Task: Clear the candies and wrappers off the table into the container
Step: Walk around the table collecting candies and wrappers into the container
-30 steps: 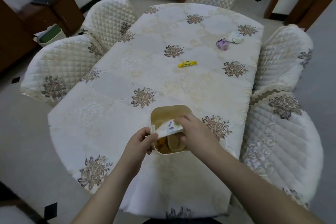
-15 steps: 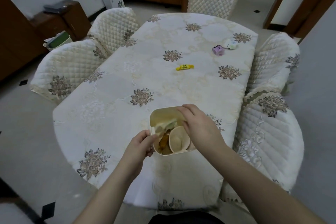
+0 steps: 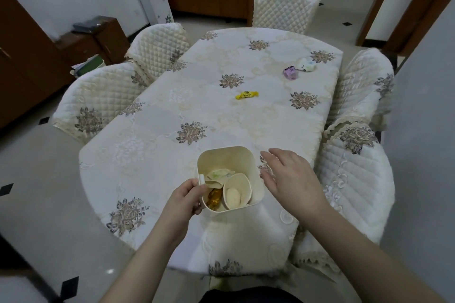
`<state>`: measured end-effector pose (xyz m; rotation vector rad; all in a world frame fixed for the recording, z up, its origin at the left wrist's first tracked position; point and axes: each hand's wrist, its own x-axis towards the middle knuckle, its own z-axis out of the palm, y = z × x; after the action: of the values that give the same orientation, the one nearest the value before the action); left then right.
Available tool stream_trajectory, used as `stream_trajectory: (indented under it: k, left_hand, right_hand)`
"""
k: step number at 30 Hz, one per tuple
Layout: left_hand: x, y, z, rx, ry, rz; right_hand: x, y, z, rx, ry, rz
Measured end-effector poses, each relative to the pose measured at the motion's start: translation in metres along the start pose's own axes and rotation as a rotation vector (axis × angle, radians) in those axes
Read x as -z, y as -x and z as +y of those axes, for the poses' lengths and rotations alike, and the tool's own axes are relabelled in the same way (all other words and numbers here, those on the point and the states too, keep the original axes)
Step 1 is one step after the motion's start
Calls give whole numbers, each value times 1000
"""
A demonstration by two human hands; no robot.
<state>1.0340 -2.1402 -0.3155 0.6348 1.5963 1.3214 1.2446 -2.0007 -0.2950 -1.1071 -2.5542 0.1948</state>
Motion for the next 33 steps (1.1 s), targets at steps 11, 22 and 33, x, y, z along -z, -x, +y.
stream_trajectory:
  k: [11,22,33]
  left_hand:
    - [6,13,10,-22,-40,-106]
    - [-2,22,14,-5,-53,-345]
    - [-92,51,25,-33,-166,-637]
  right_hand:
    - [18,47,-12,-138,151,87]
    - [44,118,-38,-353,328,63]
    - [83,219,-15,-687,432,134]
